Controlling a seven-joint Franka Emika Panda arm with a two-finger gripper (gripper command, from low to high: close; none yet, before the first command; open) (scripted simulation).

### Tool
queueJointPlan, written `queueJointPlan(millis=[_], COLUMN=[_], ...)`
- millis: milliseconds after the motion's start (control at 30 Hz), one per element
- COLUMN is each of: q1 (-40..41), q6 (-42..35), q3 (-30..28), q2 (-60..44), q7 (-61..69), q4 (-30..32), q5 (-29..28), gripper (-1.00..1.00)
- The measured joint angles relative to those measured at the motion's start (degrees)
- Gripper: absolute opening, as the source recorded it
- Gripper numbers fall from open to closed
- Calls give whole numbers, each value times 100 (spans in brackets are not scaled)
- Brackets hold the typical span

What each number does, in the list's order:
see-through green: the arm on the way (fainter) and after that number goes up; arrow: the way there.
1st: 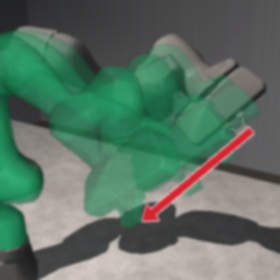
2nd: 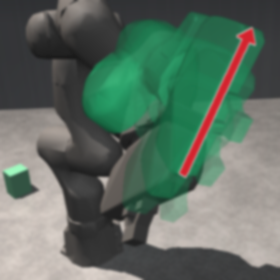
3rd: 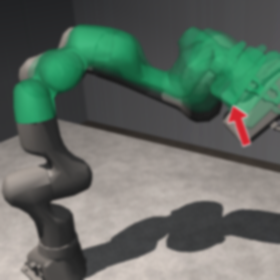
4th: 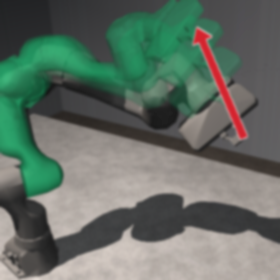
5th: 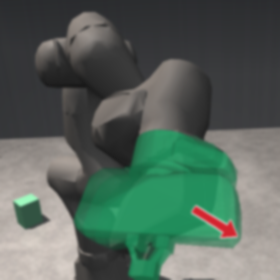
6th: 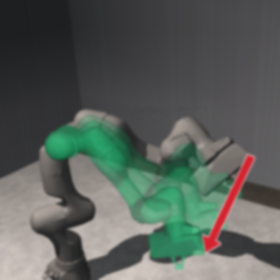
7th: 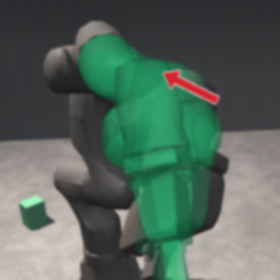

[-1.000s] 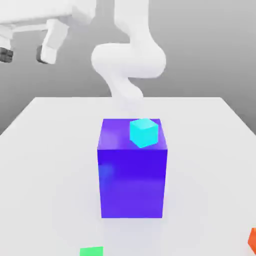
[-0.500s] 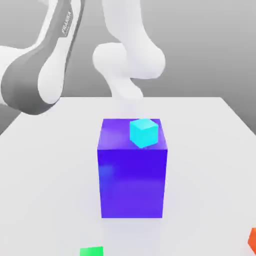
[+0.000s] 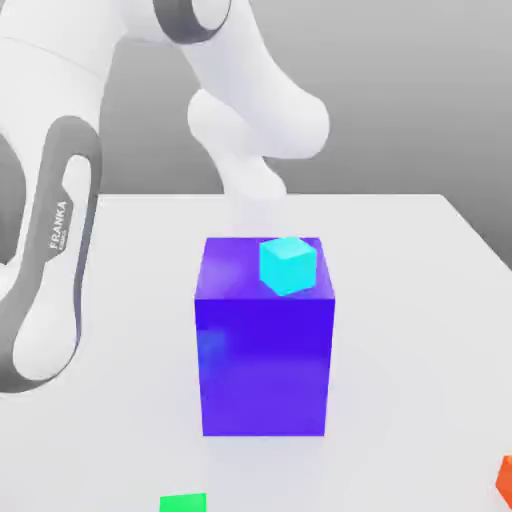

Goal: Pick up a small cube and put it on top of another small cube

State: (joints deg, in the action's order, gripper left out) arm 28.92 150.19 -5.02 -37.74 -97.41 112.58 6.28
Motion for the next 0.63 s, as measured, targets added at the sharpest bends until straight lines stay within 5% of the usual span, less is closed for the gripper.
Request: queueJointPlan(millis=[233,500,533,633], q1=[-555,-1614,-1653,-1653], q6=[-524,41,182,182], q3=[234,858,856,856], q2=[1225,1641,1502,1502], q7=[-36,-152,-171,-171], q4=[678,1659,1668,1668], q5=[-274,-875,-909,-909], gripper=[-100,-100,100,100])
